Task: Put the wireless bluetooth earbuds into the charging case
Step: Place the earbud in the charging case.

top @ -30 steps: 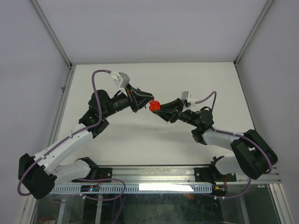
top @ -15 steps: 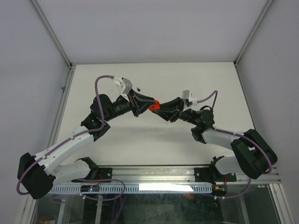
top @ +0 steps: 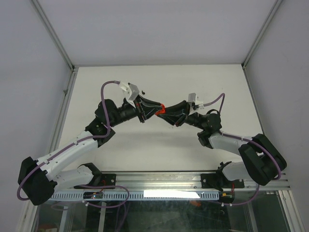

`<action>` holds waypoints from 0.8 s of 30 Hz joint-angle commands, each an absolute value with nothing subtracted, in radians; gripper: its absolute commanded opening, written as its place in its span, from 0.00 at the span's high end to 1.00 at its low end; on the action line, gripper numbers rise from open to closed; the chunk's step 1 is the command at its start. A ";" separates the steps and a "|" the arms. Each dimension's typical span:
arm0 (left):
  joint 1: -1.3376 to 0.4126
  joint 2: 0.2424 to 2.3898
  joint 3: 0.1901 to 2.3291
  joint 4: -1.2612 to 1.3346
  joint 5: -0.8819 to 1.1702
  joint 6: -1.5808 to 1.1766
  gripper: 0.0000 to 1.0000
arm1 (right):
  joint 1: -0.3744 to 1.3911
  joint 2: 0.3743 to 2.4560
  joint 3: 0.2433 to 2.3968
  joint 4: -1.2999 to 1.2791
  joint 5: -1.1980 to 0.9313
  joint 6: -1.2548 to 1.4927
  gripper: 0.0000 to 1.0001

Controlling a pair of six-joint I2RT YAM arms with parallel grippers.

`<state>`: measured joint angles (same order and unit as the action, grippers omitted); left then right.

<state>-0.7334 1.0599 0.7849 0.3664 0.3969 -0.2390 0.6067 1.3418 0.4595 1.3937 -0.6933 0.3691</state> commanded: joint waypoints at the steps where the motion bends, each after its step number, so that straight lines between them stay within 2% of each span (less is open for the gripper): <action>1: -0.743 1.045 0.774 0.408 0.380 -0.184 0.90 | 0.612 1.298 0.499 1.462 -0.692 0.375 1.00; 16: -0.751 1.045 0.774 0.469 0.340 -0.227 0.91 | 0.612 1.282 0.500 1.436 -0.694 0.380 1.00; 24: -0.758 1.100 0.772 0.402 0.264 -0.212 0.92 | 0.613 1.298 0.509 1.385 -0.653 0.427 1.00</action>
